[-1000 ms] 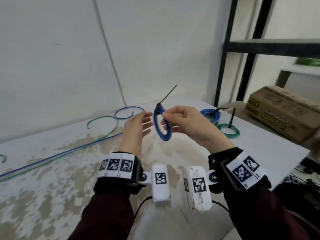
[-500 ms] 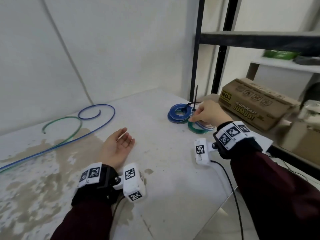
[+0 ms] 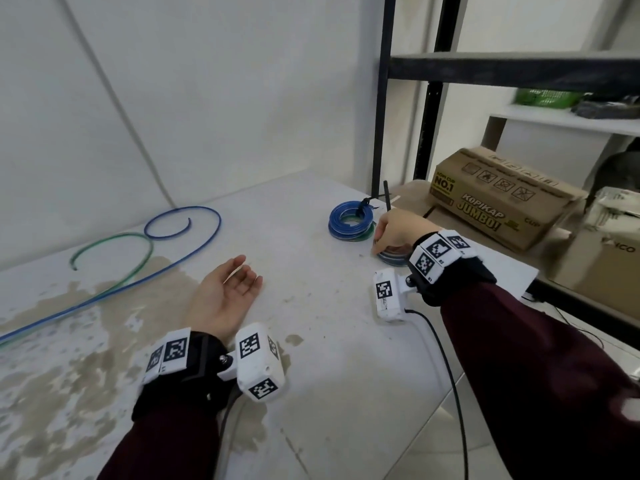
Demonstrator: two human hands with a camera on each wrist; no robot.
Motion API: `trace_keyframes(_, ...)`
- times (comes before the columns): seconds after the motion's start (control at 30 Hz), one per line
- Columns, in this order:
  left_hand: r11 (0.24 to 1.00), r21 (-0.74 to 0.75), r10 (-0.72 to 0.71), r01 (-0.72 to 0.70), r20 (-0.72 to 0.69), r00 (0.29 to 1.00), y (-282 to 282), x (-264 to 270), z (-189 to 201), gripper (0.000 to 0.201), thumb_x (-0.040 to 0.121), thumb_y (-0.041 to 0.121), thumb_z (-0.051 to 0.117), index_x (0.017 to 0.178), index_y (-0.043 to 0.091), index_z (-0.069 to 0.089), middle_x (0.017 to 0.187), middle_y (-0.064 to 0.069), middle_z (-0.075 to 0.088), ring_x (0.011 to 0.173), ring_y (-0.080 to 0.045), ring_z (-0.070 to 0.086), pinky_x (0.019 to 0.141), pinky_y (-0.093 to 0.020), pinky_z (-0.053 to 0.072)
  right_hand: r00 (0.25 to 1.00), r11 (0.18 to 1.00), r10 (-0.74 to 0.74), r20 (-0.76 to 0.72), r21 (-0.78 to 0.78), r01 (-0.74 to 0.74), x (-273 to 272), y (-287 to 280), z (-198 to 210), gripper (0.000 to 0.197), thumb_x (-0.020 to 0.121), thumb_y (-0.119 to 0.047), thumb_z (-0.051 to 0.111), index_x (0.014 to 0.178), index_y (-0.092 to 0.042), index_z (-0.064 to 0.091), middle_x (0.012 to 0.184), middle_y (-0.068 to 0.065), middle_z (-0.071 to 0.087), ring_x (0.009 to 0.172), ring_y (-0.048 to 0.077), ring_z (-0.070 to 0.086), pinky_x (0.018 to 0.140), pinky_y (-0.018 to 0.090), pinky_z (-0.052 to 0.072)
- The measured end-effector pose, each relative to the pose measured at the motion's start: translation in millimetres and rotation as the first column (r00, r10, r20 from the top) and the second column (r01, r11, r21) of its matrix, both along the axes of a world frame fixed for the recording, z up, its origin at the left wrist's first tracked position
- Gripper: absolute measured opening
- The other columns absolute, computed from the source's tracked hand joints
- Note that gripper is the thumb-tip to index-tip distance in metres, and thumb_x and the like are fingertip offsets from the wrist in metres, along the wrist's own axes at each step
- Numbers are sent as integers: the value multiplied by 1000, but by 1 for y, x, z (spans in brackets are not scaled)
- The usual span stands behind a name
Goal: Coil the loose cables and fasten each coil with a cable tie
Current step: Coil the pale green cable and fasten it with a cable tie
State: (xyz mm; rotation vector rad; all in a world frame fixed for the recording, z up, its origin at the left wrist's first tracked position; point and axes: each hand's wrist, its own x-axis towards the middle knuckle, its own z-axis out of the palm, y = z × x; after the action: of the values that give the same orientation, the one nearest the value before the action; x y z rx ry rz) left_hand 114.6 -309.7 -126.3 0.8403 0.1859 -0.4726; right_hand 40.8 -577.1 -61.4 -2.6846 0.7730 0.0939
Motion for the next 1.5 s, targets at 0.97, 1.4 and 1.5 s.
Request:
trace_keyframes(0.97,508,792,-296,-339,530,795,97,13,55,27,97,20,46,78,13,63,67,-4,62,55,-17,56,59,-27,42,961,764,217,170,583,-276,148,200,-4,33,94,-21,57,112,6,52,84,15,65,72,26,66,84,44,56)
trace_keyframes(1.4,247,869,-446,-428,494,746,172,33,67,26,95,28,49,76,17,64,72,-5,68,71,-24,65,54,-26,40,877,854,481,2,226,-469,244,294,-18,28,79,-19,70,56,-12,55,58,1,60,63,19,57,74,33,53)
trace_keyframes(1.5,236,849,-373,-473,529,762,182,37,68,23,95,27,49,83,15,65,79,-7,66,77,-25,62,56,-26,41,900,702,422,108,589,-400,242,303,-5,22,91,0,48,69,-1,55,73,11,62,66,21,60,67,32,54)
